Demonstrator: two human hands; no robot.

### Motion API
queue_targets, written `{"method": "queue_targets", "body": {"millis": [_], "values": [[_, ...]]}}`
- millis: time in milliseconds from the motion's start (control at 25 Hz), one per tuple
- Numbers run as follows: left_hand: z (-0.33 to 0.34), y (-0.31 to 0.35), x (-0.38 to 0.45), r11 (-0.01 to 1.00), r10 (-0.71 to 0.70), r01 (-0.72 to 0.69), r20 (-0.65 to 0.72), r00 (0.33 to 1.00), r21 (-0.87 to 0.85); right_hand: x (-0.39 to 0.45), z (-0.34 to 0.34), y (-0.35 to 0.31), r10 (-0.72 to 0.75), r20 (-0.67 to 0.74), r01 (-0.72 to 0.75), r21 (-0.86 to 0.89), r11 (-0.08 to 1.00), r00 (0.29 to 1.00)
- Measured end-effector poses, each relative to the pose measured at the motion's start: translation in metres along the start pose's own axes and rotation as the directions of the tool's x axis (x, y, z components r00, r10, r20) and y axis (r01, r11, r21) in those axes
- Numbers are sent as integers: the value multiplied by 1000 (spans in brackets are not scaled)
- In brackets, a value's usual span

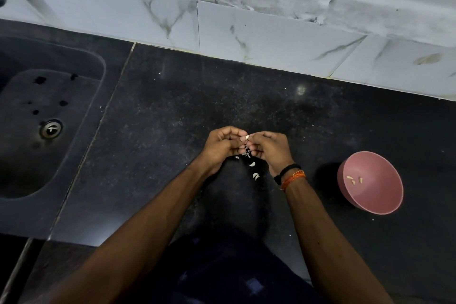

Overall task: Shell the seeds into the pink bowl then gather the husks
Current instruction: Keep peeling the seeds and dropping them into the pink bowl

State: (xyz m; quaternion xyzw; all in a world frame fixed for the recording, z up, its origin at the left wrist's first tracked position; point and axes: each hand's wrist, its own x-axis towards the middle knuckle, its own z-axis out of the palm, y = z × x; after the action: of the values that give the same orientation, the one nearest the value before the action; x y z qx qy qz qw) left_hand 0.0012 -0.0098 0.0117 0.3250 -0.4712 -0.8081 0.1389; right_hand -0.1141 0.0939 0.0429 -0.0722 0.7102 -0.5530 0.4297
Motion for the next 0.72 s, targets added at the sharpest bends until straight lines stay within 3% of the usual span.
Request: {"method": "queue_targets", "body": {"millis": [120, 320, 560, 720], "values": [[-3, 0, -1, 999, -32, 34, 42, 999, -36, 1, -1, 2, 3, 34, -3, -2, 1000, 999], [-8, -2, 0, 999, 31, -33, 101, 994, 19, 6, -1, 5, 26, 47, -24, -52, 998, 999], [-12, -11, 4, 987, -62, 68, 45, 997, -149, 11, 3, 8, 3, 39, 2, -145, 989, 999], [-18, -15, 6, 967, -70, 80, 47, 996, -242, 14, 0, 13, -59, -53, 40, -309, 950, 997]]}}
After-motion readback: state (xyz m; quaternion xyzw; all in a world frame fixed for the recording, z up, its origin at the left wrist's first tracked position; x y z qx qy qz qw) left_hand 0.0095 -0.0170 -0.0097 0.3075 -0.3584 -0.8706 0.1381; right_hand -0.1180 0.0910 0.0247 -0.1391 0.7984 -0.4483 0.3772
